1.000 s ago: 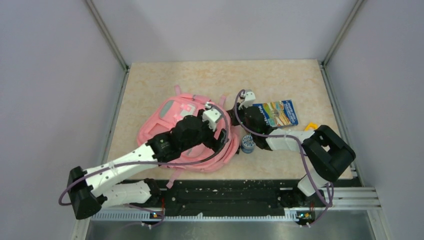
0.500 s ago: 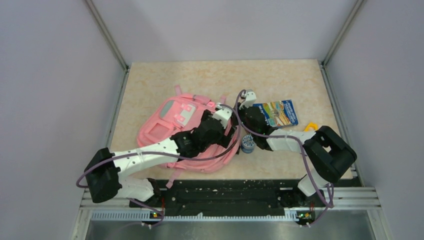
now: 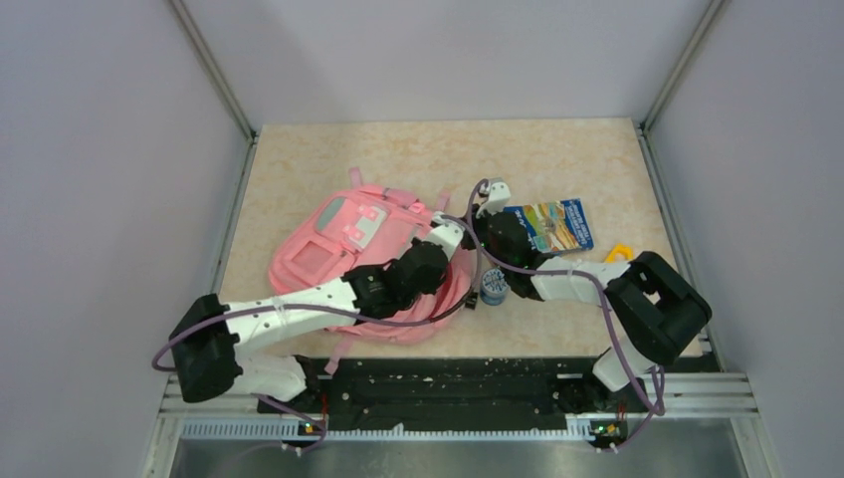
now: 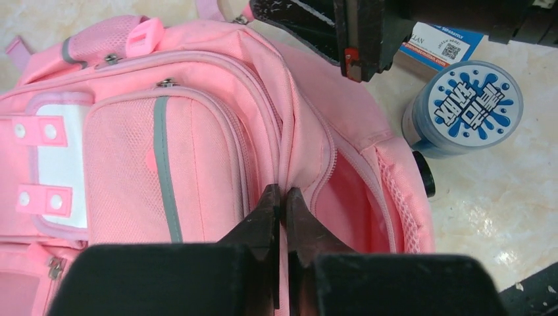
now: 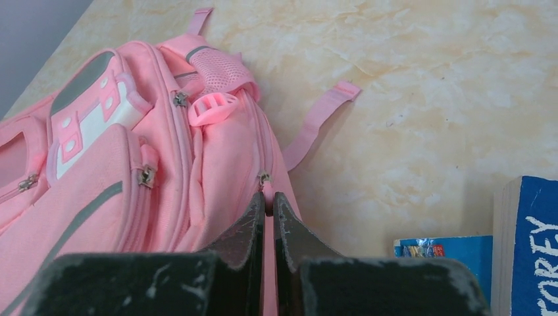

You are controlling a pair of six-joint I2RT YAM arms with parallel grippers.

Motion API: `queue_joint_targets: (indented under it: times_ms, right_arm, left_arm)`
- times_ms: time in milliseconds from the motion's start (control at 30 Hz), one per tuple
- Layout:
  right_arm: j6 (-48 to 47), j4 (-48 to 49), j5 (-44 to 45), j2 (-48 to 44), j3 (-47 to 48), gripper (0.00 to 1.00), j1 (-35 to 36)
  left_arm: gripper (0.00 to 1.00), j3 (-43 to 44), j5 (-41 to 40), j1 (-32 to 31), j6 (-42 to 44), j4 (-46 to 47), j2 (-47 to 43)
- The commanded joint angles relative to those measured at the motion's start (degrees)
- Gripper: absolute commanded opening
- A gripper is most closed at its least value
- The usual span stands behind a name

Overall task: Pack the student bag
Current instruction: Unzip the student bag at the center of the board.

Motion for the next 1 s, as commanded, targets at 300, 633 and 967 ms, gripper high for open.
queue_joint_targets:
  times_ms: [300, 633, 967]
  right_arm:
    - [-4.37, 1.15, -2.27, 4.83, 9.42, 0.0, 0.41]
    - [-4.96, -1.08, -7.4, 14.28, 19.6, 0.0, 0.23]
    - [-4.32, -17.24, -5.25, -0.74, 15.73, 0.74, -3.3]
  left_arm:
    - [0.0, 6.41, 11.46, 1.02, 13.28, -13.23, -25.67]
    - [0.0, 7.99, 9.94, 1.79, 12.29, -15.7, -29.81]
    - [0.0, 6.94, 15.23, 19.12, 8.17, -12.36, -24.96]
